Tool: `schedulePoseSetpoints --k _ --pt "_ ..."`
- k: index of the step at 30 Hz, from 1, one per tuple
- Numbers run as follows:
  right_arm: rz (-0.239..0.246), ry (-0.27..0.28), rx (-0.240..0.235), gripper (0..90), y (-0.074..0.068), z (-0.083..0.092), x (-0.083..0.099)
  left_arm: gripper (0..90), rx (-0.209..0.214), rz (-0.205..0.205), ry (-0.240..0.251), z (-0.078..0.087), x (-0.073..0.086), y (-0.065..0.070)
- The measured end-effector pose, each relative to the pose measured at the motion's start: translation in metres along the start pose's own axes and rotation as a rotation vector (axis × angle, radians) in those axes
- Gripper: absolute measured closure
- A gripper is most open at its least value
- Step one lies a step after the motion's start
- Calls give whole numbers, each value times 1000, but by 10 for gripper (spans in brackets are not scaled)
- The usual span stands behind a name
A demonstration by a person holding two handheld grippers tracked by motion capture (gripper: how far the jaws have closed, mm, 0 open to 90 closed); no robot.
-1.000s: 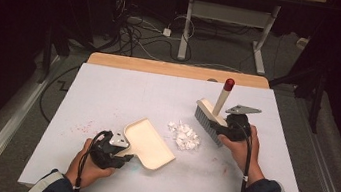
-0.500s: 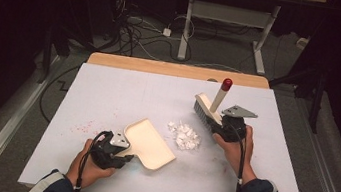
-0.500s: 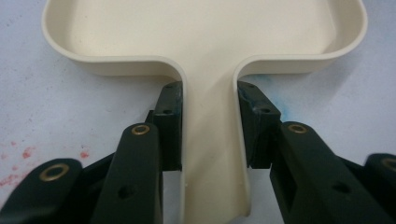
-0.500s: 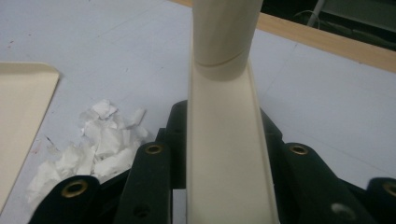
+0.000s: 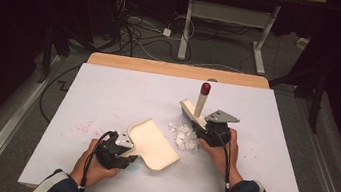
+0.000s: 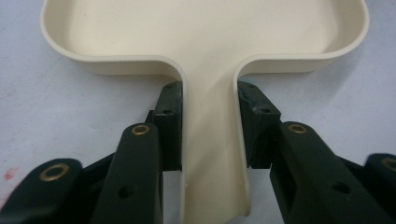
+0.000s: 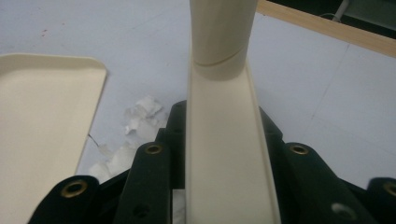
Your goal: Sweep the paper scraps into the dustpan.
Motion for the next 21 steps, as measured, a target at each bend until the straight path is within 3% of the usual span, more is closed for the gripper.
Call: schedulePoseSetpoints --k 7,11,18,21 --pt "0 25 -28 677 -20 0 3 637 13 13 -5 -7 -7 5" --pt "36 28 -46 676 -34 0 4 637 15 13 -5 -9 -10 7" --pt "57 42 -96 677 -59 5 4 637 17 32 1 -13 -16 12" --pt "92 38 -102 676 -72 7 5 637 11 30 -1 -14 -20 16"
Point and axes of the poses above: each handheld gripper's, and its own axes: z roughly backward along the jaws, x roughly out of its underside, y roughly to its right, the point moved 5 cm from there along -z, roughly forward along the jaws
